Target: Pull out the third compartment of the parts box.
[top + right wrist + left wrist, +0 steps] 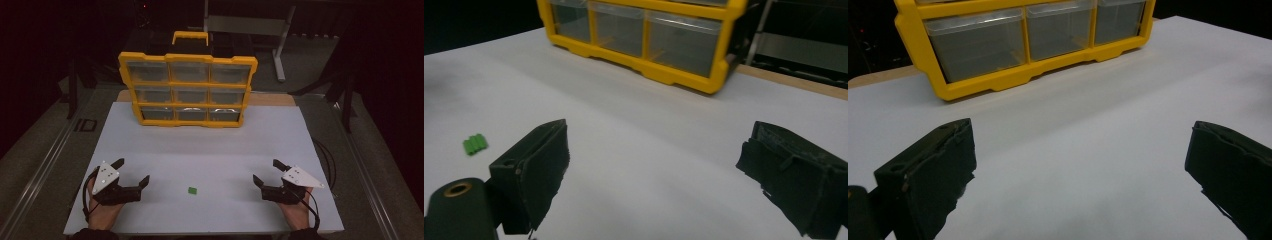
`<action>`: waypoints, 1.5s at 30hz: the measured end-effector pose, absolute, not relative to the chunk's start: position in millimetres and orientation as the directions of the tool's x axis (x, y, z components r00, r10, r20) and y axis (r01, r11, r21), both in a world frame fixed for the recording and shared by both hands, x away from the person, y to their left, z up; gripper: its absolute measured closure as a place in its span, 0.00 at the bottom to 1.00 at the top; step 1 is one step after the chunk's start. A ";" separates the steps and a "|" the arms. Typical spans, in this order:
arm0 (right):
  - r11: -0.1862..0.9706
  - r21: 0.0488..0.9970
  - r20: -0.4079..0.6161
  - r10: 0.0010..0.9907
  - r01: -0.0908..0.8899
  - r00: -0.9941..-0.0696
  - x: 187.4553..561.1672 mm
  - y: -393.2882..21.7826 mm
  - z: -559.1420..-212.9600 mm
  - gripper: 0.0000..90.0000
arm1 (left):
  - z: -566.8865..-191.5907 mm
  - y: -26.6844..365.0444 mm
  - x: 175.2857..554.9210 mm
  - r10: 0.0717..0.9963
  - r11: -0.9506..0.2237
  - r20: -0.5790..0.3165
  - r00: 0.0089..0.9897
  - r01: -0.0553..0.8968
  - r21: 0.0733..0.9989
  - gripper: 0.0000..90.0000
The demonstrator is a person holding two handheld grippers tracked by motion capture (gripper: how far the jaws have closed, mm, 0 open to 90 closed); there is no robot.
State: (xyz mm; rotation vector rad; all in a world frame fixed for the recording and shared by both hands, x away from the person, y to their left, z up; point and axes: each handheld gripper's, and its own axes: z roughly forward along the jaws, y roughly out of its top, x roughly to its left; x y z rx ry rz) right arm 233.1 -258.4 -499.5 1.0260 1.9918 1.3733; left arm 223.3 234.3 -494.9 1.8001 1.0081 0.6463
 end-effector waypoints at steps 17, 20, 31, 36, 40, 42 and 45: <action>0.329 0.910 -0.087 0.746 0.251 -0.660 261.7 -195.2 -469.3 0.12 | -495.9 235.4 223.4 0.866 -0.210 0.004 0.500 0.357 0.910 0.00; 0.324 0.911 -0.061 0.718 0.255 -0.694 272.0 -189.3 -462.8 0.12 | -496.9 235.5 224.8 0.867 -0.211 0.004 0.499 0.359 0.909 0.00; 0.327 0.917 -0.070 0.696 0.229 -0.714 307.5 -165.7 -443.3 0.12 | -498.3 237.8 226.8 0.874 -0.203 -0.001 0.486 0.365 0.909 0.00; 0.378 0.905 -0.134 0.687 0.194 -0.714 319.7 -149.6 -430.6 0.13 | -498.2 238.4 226.8 0.873 -0.200 -0.002 0.488 0.363 0.910 0.00; 0.365 0.912 -0.122 0.675 0.186 -0.727 329.7 -142.4 -420.1 0.13 | -498.2 238.9 226.8 0.874 -0.193 -0.010 0.487 0.364 0.911 0.00; 0.387 0.907 -0.154 0.672 0.166 -0.724 338.8 -135.2 -411.4 0.14 | -498.2 239.4 226.9 0.873 -0.191 -0.013 0.487 0.365 0.911 0.00; 0.401 0.902 -0.176 0.679 0.159 -0.713 349.3 -129.2 -405.4 0.15 | -498.0 240.1 226.9 0.873 -0.189 -0.013 0.488 0.364 0.912 0.00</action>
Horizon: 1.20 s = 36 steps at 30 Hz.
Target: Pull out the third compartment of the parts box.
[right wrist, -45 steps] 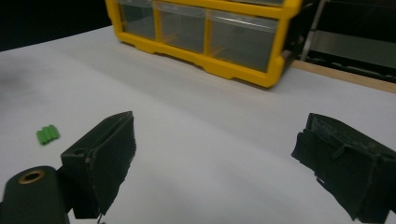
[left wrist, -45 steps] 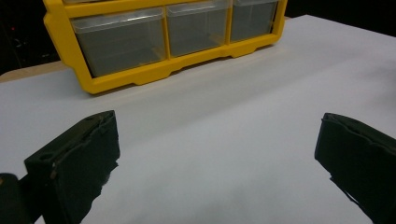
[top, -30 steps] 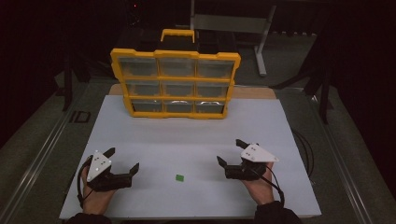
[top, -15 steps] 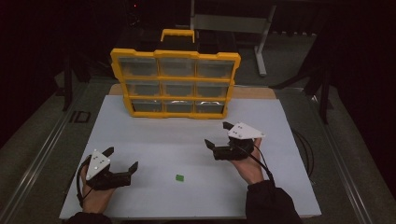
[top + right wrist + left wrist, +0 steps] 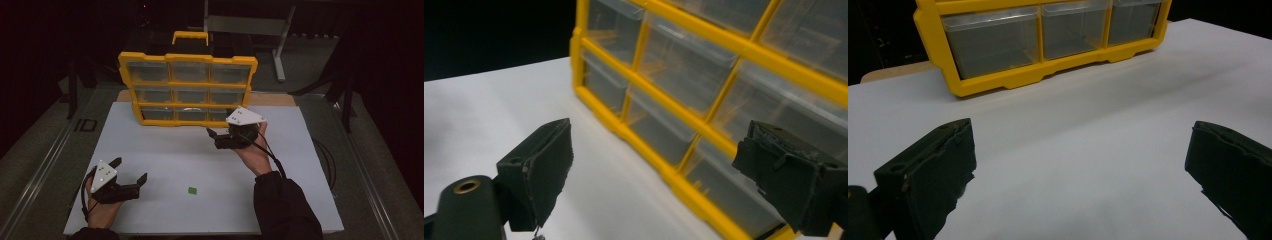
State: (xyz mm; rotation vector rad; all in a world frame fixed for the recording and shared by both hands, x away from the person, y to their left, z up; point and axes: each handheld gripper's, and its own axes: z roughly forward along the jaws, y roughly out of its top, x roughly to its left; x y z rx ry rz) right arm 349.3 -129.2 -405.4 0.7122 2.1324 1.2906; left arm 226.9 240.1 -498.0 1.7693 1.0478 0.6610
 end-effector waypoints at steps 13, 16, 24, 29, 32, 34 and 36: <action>0.467 0.869 -0.243 0.690 0.163 -0.682 389.0 -108.4 -401.9 0.19 | -498.9 241.4 228.2 0.871 -0.173 -0.035 0.490 0.371 0.912 0.00; 0.502 0.849 -0.273 0.685 0.166 -0.676 395.7 -105.2 -404.1 0.20 | -498.9 241.8 227.9 0.873 -0.166 -0.039 0.485 0.372 0.913 0.00; 0.643 0.745 -0.419 0.658 0.177 -0.626 419.6 -97.3 -413.7 0.28 | -499.3 242.7 228.5 0.871 -0.167 -0.042 0.490 0.374 0.912 0.00; 0.702 0.694 -0.491 0.624 0.161 -0.607 424.8 -92.5 -413.7 0.31 | -499.1 243.4 227.1 0.872 -0.158 -0.048 0.488 0.374 0.914 0.00; 0.750 0.646 -0.553 0.590 0.145 -0.588 426.1 -88.1 -414.0 0.33 | -498.5 244.1 226.2 0.873 -0.152 -0.052 0.486 0.371 0.916 0.00; 0.772 0.619 -0.579 0.574 0.145 -0.579 427.1 -86.2 -414.1 0.33 | -498.6 244.4 226.3 0.873 -0.147 -0.057 0.485 0.373 0.916 0.00; 0.793 0.590 -0.600 0.556 0.151 -0.575 428.6 -84.0 -415.6 0.33 | -498.7 244.6 226.1 0.873 -0.149 -0.055 0.484 0.373 0.916 0.00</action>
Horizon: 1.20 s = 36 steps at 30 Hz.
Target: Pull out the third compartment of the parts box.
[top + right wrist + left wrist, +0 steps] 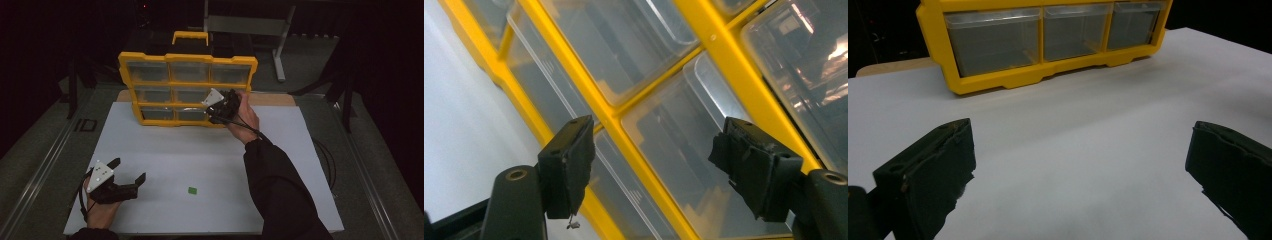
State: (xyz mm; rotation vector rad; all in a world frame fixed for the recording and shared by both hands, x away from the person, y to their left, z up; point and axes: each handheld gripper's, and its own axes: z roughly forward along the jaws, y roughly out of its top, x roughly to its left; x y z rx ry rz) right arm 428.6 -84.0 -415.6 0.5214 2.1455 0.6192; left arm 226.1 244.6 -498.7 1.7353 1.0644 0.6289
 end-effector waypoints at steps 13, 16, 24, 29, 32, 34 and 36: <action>0.896 0.433 -0.749 0.421 0.102 -0.512 427.6 -77.3 -424.4 0.33 | -498.6 245.0 225.4 0.872 -0.147 -0.059 0.486 0.374 0.916 0.00; 0.922 0.378 -0.788 0.368 0.083 -0.493 426.9 -75.5 -427.3 0.31 | -498.7 245.3 225.5 0.873 -0.145 -0.060 0.484 0.375 0.915 0.00; 0.961 0.271 -0.858 0.270 0.062 -0.438 423.4 -75.4 -433.3 0.21 | -499.1 245.3 225.6 0.874 -0.149 -0.059 0.482 0.381 0.913 0.00; 0.980 0.197 -0.891 0.196 0.041 -0.409 420.8 -76.9 -433.8 0.20 | -499.5 245.0 225.9 0.874 -0.148 -0.060 0.482 0.382 0.912 0.00; 0.989 0.149 -0.909 0.146 0.023 -0.391 419.5 -76.7 -429.6 0.20 | -499.7 245.5 226.1 0.875 -0.148 -0.061 0.480 0.385 0.911 0.00; 0.991 0.131 -0.917 0.127 0.016 -0.378 418.5 -76.2 -426.9 0.19 | -499.8 245.7 226.1 0.875 -0.148 -0.061 0.479 0.385 0.911 0.00; 0.995 0.095 -0.931 0.090 0.002 -0.355 417.5 -75.6 -422.4 0.19 | -500.0 245.7 226.2 0.875 -0.147 -0.062 0.480 0.386 0.911 0.00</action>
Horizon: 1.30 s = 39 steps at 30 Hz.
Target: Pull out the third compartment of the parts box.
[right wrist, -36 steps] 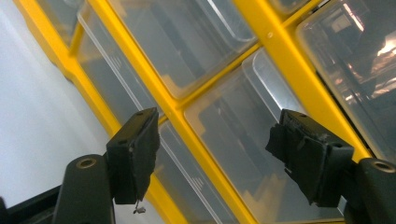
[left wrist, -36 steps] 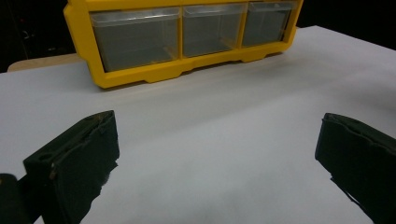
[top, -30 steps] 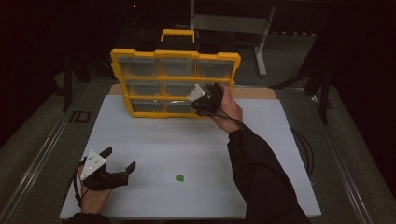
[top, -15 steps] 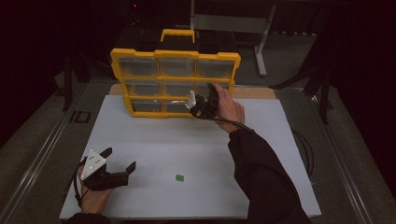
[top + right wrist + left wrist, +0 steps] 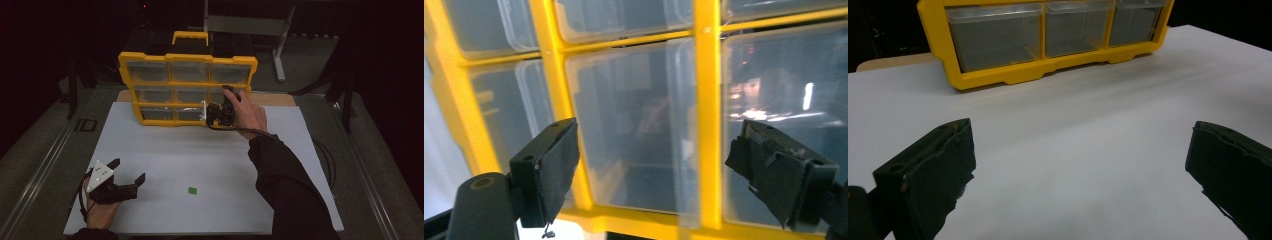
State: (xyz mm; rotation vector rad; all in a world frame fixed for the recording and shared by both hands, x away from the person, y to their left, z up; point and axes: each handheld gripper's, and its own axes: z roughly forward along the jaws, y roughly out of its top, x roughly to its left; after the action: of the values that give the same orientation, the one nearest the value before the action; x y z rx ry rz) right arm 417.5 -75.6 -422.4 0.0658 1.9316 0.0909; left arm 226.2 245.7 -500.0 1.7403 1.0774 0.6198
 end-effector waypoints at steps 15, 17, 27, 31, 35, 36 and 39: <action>0.998 0.053 -0.957 0.038 -0.044 -0.289 414.2 -73.8 -395.2 0.21 | -501.0 245.2 227.0 0.872 -0.152 -0.065 0.485 0.394 0.906 0.00; 0.998 0.048 -0.960 0.032 -0.050 -0.276 414.2 -74.4 -390.5 0.22 | -501.0 245.2 227.0 0.871 -0.152 -0.066 0.486 0.395 0.906 0.00; 0.998 0.052 -0.977 0.046 -0.021 -0.209 421.6 -79.7 -358.9 0.26 | -501.8 245.3 227.8 0.871 -0.149 -0.070 0.486 0.398 0.905 0.00; 0.999 0.053 -0.980 0.052 0.002 -0.192 427.9 -81.6 -349.4 0.33 | -502.0 245.2 228.0 0.870 -0.150 -0.071 0.487 0.400 0.904 0.00; 0.999 0.045 -0.985 0.049 0.025 -0.164 433.2 -82.6 -345.5 0.40 | -502.0 245.4 228.0 0.870 -0.149 -0.073 0.488 0.401 0.904 0.00; 0.999 0.034 -0.986 0.039 0.032 -0.164 435.6 -83.2 -345.1 0.42 | -502.1 245.6 228.1 0.870 -0.150 -0.073 0.488 0.401 0.904 0.00; 0.999 0.037 -0.987 0.043 0.040 -0.153 437.1 -83.9 -346.9 0.45 | -502.3 245.5 228.3 0.870 -0.150 -0.073 0.488 0.403 0.903 0.00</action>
State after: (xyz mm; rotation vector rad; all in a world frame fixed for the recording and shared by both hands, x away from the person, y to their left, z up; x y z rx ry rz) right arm 437.1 -83.9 -346.9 0.0619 1.7252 0.0026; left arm 228.3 245.5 -502.3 1.7531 1.0819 0.5961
